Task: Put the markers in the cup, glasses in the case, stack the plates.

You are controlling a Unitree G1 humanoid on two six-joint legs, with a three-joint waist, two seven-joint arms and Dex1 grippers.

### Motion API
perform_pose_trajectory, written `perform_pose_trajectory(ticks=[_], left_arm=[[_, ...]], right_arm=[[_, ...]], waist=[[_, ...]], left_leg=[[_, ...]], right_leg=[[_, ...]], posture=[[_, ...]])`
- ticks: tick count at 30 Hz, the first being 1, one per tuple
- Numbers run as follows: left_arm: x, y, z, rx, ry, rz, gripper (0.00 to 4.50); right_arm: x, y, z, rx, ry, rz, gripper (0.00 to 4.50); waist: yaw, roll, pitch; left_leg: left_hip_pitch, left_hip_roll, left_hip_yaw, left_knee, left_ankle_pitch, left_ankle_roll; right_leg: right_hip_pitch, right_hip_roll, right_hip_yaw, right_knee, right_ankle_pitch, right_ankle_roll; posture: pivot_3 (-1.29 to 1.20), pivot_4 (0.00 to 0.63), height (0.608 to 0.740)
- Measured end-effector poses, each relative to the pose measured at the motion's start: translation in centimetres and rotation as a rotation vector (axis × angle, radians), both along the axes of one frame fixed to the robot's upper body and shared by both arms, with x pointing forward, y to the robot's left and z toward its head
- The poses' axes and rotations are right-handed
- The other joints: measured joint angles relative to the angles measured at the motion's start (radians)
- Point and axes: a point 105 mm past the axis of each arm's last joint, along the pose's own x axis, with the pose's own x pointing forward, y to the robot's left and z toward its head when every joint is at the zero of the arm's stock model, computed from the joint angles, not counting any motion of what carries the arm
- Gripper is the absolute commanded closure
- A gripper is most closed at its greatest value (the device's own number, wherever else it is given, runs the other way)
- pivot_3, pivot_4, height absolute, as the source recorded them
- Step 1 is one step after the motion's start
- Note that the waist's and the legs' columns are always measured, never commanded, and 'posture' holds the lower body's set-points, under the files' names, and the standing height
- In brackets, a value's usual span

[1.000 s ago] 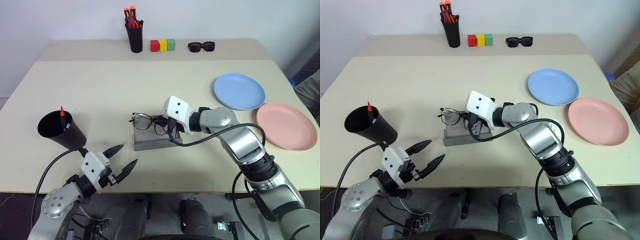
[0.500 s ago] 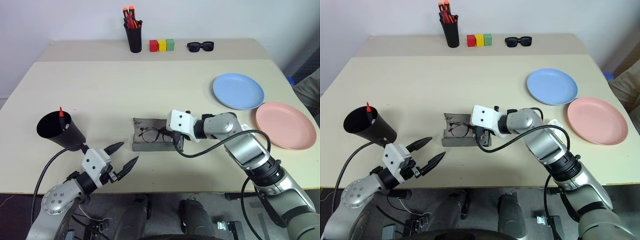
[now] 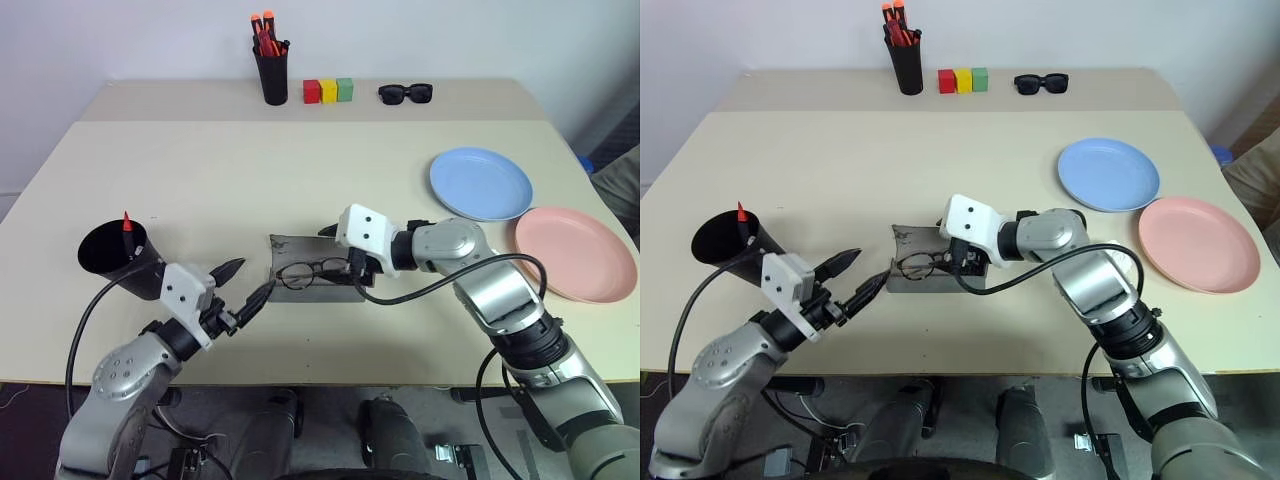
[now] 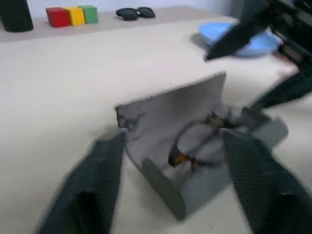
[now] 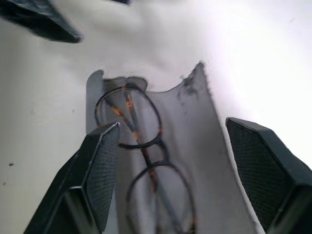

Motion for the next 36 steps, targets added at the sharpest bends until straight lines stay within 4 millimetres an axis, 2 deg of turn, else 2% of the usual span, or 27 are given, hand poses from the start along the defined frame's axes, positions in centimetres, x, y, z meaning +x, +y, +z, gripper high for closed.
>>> perform_pose_trajectory(ticks=[3,7,13,15,17,21,24,28,36], left_arm=[[2.1,-0.5,2.0,0.001,-0.041,0.017,4.43],[3.9,-0.5,2.8,-0.015,-0.044,0.033,4.43],[4.2,0.0,2.0,0.026,-0.016,0.008,4.43],[4.0,0.6,1.8,0.084,-0.023,-0.001,4.47],[3.7,1.2,1.3,0.148,-0.016,-0.005,4.47],[2.9,2.1,0.7,0.185,0.009,-0.024,4.47],[1.8,2.6,0.1,0.222,0.041,-0.053,4.47],[0.2,2.8,-0.8,0.243,0.086,-0.081,4.47],[-0.6,3.3,-1.2,0.242,0.098,-0.056,4.47]], right_arm=[[0.3,-1.2,0.5,0.001,-0.017,-0.025,0.97],[0.3,-2.2,0.1,-0.011,-0.014,-0.056,0.97],[0.0,-1.9,0.2,0.003,-0.043,-0.066,0.97],[-0.3,-1.2,0.3,0.021,-0.05,-0.052,1.49],[-0.7,-0.3,0.0,0.037,-0.039,-0.034,2.25],[-1.5,1.3,-1.6,0.03,0.002,0.009,4.38],[-1.8,2.3,-2.5,0.017,0.01,0.032,4.45],[-1.3,2.3,-3.9,-0.024,0.035,0.018,4.45],[-1.9,2.2,-4.3,-0.058,0.049,0.078,4.45]], waist=[[0.0,0.0,0.0],[-0.006,0.0,0.0],[-0.014,0.0,0.0],[-0.019,0.0,0.0],[-0.023,0.0,0.0],[-0.024,0.0,0.0],[-0.026,0.0,0.0],[-0.024,0.0,0.0],[-0.026,0.0,0.0]], left_leg=[[0.0,0.0,0.0,0.001,0.0,0.0],[0.001,0.0,0.001,0.0,0.0,0.0],[0.0,0.0,0.0,0.0,0.001,0.0],[0.0,0.0,0.0,0.0,0.001,0.0],[0.0,0.0,0.0,0.0,0.0,0.0],[0.0,0.0,0.0,0.0,0.0,0.0],[0.0,0.0,0.0,0.0,0.0,0.0],[0.0,0.0,0.0,0.0,0.0,-0.001],[0.0,0.0,0.0,0.0,0.0,-0.001]], right_leg=[[0.001,0.0,0.0,0.001,0.001,0.002],[0.0,0.0,0.0,0.003,0.002,0.003],[-0.002,0.0,0.0,0.005,0.001,0.002],[-0.001,0.0,0.0,0.005,0.0,0.0],[-0.001,0.0,0.0,0.005,0.0,0.0],[-0.002,0.0,0.0,0.005,0.0,0.0],[-0.002,0.0,0.001,0.005,0.0,0.0],[-0.002,-0.001,0.001,0.005,-0.001,0.0],[-0.002,-0.001,0.001,0.005,-0.001,0.0]], posture=[[0.0,0.15,0.74],[0.0,0.15,0.74],[0.0,0.15,0.74],[0.0,0.15,0.74],[0.0,0.15,0.74],[0.0,0.15,0.74],[0.0,0.15,0.74],[0.0,0.15,0.74],[0.0,0.15,0.74]])
